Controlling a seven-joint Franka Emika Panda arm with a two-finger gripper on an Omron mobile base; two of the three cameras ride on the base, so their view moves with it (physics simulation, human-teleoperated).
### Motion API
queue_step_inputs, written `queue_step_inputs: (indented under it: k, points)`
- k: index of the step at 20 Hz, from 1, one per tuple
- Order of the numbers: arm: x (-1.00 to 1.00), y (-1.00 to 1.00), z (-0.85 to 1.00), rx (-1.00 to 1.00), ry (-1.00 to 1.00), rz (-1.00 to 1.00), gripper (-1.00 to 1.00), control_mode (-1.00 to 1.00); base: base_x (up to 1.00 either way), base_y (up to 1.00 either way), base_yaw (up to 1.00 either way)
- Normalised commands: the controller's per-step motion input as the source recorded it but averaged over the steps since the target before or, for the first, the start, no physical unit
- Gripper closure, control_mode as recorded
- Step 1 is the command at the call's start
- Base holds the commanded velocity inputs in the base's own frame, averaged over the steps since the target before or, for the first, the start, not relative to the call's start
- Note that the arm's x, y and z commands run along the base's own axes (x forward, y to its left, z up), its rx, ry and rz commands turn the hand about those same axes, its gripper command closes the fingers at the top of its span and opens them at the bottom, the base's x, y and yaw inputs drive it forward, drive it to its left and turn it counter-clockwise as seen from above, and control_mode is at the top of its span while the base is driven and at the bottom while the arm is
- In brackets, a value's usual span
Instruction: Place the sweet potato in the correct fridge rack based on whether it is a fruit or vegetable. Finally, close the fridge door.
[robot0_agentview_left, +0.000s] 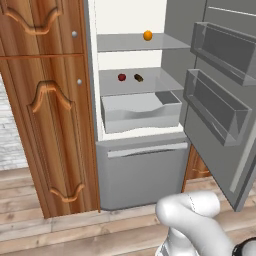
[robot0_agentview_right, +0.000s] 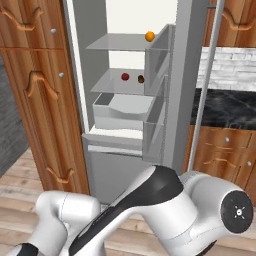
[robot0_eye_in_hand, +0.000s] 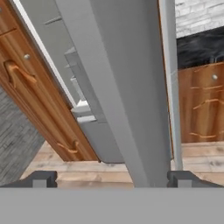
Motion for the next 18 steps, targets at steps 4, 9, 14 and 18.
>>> queue_step_inputs:
  k: [4, 9, 14, 18]
  points:
    - [0.22, -0.26, -0.03, 0.0, 0.0, 0.01, -1.0, -1.0, 0.0, 0.0, 0.0]
    - [0.36, -0.39, -0.04, 0.0, 0.0, 0.0, -1.0, -1.0, 0.0, 0.0, 0.0]
    - [0.22, -0.18, -0.02, 0.0, 0.0, 0.0, -1.0, -1.0, 0.0, 0.0, 0.0]
    - [0.01, -0.03, -0.02, 0.0, 0.0, 0.0, -1.0, -1.0, 0.0, 0.0, 0.0]
